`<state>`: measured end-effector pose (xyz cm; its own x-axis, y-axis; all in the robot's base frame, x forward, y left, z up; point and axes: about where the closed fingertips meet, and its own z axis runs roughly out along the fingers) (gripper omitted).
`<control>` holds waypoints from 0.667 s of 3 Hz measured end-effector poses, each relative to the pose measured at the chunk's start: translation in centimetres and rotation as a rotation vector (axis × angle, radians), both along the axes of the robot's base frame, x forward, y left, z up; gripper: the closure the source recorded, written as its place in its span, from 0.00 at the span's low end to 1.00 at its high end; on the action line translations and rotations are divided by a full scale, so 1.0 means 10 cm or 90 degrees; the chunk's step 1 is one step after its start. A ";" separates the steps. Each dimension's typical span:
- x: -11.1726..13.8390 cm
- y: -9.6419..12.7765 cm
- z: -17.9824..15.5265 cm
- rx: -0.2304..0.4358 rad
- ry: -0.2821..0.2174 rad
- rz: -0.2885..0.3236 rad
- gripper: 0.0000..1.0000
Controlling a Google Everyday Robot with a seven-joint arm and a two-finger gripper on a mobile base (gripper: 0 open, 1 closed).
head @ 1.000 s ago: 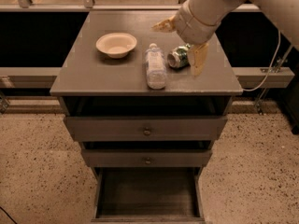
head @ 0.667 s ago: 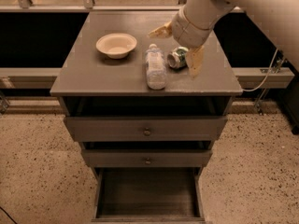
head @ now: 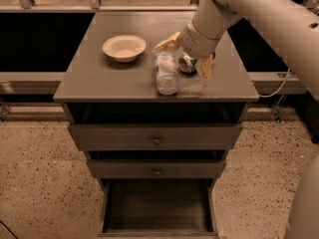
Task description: Place blue plastic bottle into bottom drawer
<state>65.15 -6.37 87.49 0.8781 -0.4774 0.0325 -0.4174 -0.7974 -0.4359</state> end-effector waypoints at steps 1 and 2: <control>-0.02 0.20 -0.07 -0.017 -0.007 0.092 0.00; -0.02 0.39 -0.15 -0.066 -0.012 0.174 0.00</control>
Offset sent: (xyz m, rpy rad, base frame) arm 0.0012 0.0633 -0.0209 -0.2369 -0.0327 0.4399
